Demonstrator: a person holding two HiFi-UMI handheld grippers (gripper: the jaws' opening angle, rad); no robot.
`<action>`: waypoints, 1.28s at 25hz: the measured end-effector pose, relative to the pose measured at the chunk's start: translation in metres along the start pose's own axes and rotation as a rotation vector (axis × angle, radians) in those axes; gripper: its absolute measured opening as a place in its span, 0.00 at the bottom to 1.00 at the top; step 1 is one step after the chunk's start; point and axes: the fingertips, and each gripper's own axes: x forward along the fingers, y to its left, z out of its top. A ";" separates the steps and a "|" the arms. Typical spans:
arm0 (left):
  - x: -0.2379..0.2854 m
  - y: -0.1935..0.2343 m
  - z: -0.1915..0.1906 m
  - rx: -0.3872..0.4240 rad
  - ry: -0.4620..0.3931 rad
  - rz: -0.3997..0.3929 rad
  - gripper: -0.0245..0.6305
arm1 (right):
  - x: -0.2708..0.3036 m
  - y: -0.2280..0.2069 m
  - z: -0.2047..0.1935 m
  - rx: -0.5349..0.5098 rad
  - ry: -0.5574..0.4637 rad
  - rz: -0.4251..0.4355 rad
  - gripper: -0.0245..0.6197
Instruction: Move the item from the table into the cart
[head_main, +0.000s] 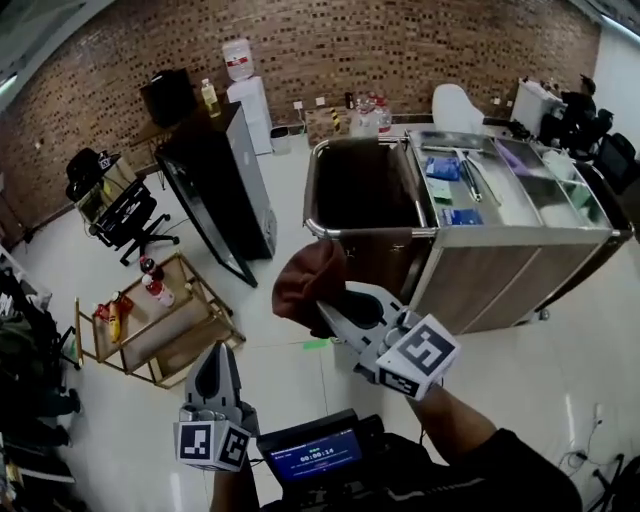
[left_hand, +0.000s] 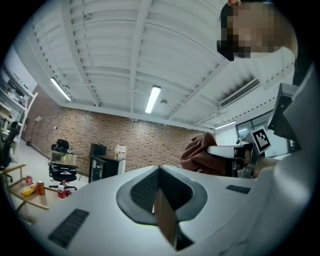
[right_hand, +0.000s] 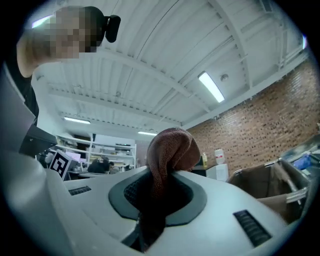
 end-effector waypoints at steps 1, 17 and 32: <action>0.020 -0.004 0.001 0.000 -0.005 -0.038 0.04 | -0.004 -0.018 0.004 -0.007 -0.010 -0.046 0.08; 0.265 -0.213 -0.016 0.007 0.028 -0.466 0.04 | -0.188 -0.247 0.073 -0.137 -0.042 -0.535 0.08; 0.456 -0.485 0.005 -0.099 0.045 -0.745 0.04 | -0.387 -0.477 0.153 -0.240 -0.046 -0.743 0.08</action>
